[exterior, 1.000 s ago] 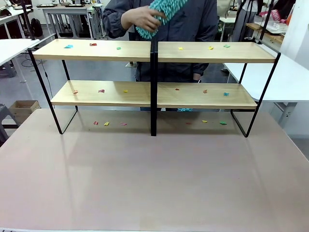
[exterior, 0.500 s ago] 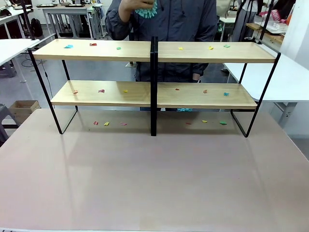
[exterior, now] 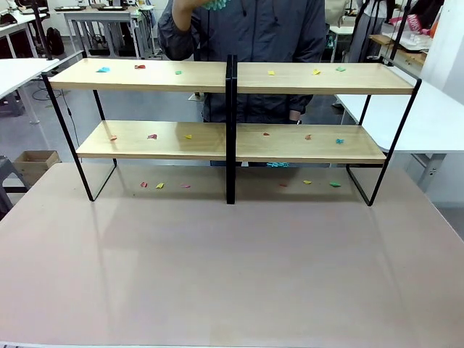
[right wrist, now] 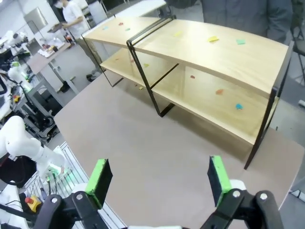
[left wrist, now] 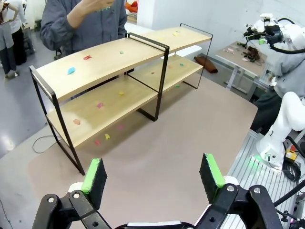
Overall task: Clean the shelves.
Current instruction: Pick up the Duster when the human hands it over.
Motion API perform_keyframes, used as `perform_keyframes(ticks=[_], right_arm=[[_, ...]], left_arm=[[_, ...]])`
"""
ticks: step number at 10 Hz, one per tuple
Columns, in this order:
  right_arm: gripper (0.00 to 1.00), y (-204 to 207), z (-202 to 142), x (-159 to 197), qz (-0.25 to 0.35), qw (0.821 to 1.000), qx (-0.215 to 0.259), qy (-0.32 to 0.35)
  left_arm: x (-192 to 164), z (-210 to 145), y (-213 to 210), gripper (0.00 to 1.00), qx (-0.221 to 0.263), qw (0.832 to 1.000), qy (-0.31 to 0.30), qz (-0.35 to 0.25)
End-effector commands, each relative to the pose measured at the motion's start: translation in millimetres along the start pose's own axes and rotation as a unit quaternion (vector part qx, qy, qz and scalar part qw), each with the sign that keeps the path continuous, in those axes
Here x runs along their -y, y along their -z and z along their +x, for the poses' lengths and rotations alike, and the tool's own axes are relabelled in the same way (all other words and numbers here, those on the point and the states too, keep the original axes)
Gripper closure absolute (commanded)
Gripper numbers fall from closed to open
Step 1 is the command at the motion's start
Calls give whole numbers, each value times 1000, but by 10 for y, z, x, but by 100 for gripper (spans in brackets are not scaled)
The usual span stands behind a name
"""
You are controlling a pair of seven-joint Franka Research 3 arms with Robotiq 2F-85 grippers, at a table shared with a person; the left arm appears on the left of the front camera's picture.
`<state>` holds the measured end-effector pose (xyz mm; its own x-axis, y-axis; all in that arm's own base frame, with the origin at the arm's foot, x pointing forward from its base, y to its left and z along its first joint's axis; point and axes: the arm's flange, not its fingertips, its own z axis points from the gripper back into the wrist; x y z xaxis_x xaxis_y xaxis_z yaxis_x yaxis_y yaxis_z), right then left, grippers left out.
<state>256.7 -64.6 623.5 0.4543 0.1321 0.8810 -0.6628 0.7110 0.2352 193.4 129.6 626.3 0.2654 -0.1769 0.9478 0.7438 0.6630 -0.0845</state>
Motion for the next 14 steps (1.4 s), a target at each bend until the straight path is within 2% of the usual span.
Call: perform_keyframes(ticks=[1, 5, 6, 7, 14], right_arm=[[0, 73, -61, -1, -10, 1000, 23, -1], [0, 154, -4, -39, -17, 1000, 17, -12], [0, 164, -9, -39, -24, 999, 18, -16], [0, 30, 66, -3, -13, 1000, 10, -6], [0, 30, 66, -3, -13, 1000, 10, -6]], left_arm=[[2, -152, 98, 0, 6, 1000, 5, -11], [-90, -207, 41, 0, 7, 1000, 0, -18], [-117, -191, 38, 0, -11, 1000, -13, -18], [-88, -89, -18, 0, 5, 1000, -7, -13], [-88, -89, -18, 0, 5, 1000, -7, -13]])
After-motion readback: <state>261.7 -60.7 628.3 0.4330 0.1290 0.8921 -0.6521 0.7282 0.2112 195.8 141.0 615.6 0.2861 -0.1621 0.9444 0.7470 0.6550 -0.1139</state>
